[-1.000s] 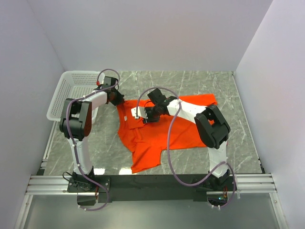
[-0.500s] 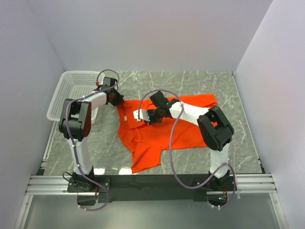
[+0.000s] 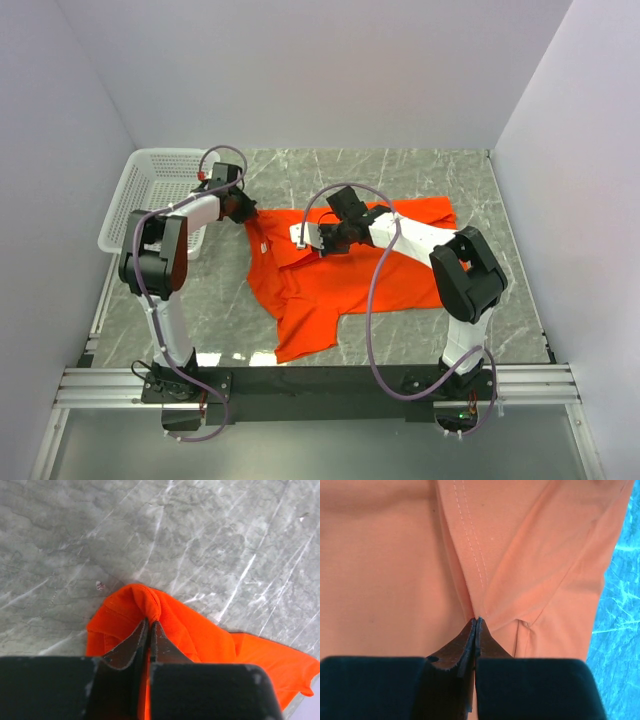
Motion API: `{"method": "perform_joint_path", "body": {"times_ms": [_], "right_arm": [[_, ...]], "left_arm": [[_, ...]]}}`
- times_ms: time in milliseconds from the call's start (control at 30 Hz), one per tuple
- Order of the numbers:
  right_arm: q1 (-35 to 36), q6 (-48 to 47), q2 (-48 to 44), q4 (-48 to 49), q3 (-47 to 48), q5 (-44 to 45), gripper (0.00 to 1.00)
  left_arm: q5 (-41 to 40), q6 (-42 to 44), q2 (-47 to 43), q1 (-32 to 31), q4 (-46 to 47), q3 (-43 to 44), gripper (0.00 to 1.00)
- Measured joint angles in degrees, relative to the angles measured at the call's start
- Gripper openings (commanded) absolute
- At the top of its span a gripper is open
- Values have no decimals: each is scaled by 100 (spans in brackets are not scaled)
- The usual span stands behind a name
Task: Fold and stack the t-shirts
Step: Fold the tshirt
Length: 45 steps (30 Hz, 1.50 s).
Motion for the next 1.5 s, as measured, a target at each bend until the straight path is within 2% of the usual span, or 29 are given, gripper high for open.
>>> {"method": "perform_joint_path", "body": {"times_ms": [267, 467, 1000, 1267, 1500], "right_arm": [[0, 66, -9, 2, -11, -68, 1], [-2, 105, -20, 7, -48, -72, 1], [-105, 129, -85, 4, -186, -170, 2], [-190, 149, -94, 4, -188, -219, 2], [-192, 153, -96, 15, -295, -240, 2]], "left_arm": [[2, 155, -227, 0, 146, -142, 19], [0, 243, -361, 0, 175, -186, 23], [0, 535, -501, 0, 299, -339, 22], [142, 750, -695, 0, 564, -544, 14], [214, 859, -841, 0, 710, -549, 16]]}}
